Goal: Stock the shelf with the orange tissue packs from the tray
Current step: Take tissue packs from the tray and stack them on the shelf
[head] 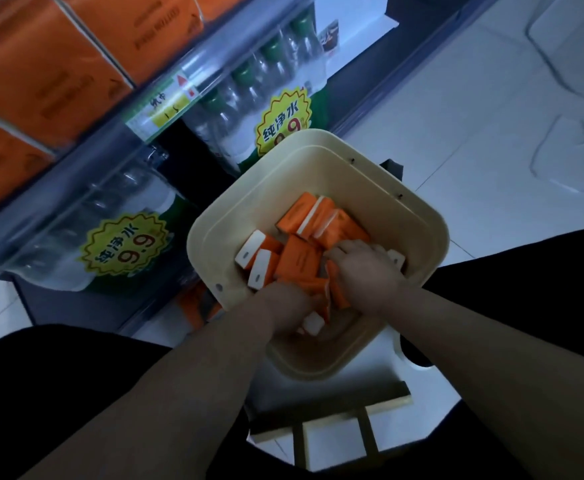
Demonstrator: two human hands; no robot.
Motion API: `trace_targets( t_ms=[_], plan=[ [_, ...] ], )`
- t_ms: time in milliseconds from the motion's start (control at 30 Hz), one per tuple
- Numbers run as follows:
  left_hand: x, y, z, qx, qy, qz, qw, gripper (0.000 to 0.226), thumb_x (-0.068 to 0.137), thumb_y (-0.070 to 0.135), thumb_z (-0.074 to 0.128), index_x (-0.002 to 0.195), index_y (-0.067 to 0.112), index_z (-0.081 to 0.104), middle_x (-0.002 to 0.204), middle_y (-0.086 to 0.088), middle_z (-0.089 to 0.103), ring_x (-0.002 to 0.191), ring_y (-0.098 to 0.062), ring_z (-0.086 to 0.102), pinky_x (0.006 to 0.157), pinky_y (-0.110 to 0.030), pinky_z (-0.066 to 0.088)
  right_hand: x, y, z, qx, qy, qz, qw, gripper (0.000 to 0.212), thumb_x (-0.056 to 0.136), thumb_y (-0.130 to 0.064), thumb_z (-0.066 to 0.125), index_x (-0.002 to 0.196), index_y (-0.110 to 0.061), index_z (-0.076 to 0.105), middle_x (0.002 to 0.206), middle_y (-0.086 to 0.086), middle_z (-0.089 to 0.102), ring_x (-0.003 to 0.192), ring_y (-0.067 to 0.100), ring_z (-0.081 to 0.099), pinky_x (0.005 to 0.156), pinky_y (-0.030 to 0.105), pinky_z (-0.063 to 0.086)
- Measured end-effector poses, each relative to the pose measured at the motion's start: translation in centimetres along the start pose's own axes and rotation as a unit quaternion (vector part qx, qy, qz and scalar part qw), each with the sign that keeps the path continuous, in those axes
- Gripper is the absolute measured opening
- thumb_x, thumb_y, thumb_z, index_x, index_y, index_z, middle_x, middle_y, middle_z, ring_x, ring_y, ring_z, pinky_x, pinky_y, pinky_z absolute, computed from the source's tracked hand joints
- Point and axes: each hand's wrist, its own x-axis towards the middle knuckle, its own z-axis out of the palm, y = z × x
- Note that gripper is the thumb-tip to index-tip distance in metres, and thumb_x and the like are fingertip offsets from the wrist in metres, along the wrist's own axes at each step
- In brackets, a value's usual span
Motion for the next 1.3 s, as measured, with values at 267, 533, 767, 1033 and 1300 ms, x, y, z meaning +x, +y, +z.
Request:
trace_targets(
  t_ms=[267, 533, 767, 1033, 1300],
  plan=[
    [-0.7, -3.5, -3.3, -0.05, 0.133, -0.033, 0.989, 0.035, 0.084, 0.033, 0.066, 0.115, 0.019, 0.06, 0.111, -0.007, 0.066, 0.103, -0.027, 0.062, 0.088, -0.04, 0.051, 0.6, 0.2, 0.6, 0.008, -0.02, 0.017, 1.0, 0.037, 0.091, -0.031, 0.049, 0.128, -0.029, 0.048, 0.132, 0.0, 0.047, 0.122, 0.024, 0.043, 0.1, 0.044, 0.035],
    [-8.4, -7.8, -6.4, -0.246, 0.339, -0.072, 0.905, 0.036, 0.101, 0.037, 0.042, 0.127, 0.014, 0.051, 0.122, -0.01, 0.059, 0.111, -0.027, 0.056, 0.095, -0.041, 0.045, 2.0, -1.1, 0.7, -0.015, -0.034, 0.044, 0.998, 0.036, 0.094, -0.029, 0.046, 0.13, -0.024, 0.046, 0.13, 0.004, 0.049, 0.121, 0.025, 0.044, 0.095, 0.042, 0.037],
    [-11.4, -9.0, -3.1, -0.315, 0.45, -0.089, 0.831, 0.04, 0.1, 0.046, 0.037, 0.114, 0.01, 0.047, 0.105, -0.008, 0.063, 0.095, -0.025, 0.062, 0.079, -0.043, 0.052, 4.1, -3.5, 1.1, 0.047, -0.041, 0.054, 0.997, 0.036, 0.09, -0.021, 0.051, 0.126, -0.021, 0.052, 0.122, 0.008, 0.058, 0.114, 0.029, 0.055, 0.09, 0.037, 0.046],
    [-10.5, -7.0, -4.3, -0.26, 0.542, -0.01, 0.799, 0.03, 0.087, 0.019, 0.063, 0.115, 0.017, 0.054, 0.111, 0.001, 0.06, 0.102, -0.017, 0.056, 0.083, -0.036, 0.048, 5.7, -10.0, -4.9, 0.461, 0.022, 0.078, 0.884, 0.048, 0.097, -0.049, 0.043, 0.114, -0.009, 0.061, 0.106, 0.009, 0.068, 0.09, 0.019, 0.066, 0.058, 0.014, 0.047],
    [-8.9, -5.4, -4.3, -0.304, 0.488, -0.018, 0.818, 0.025, 0.083, 0.0, 0.052, 0.093, 0.021, 0.061, 0.1, 0.003, 0.065, 0.098, -0.016, 0.06, 0.088, -0.036, 0.05, 5.0, -6.8, -7.2, 0.239, 0.054, 0.149, 0.958, 0.055, 0.088, -0.049, 0.058, 0.128, -0.013, 0.049, 0.113, 0.007, 0.06, 0.103, 0.027, 0.059, 0.08, 0.031, 0.045]
  ],
)
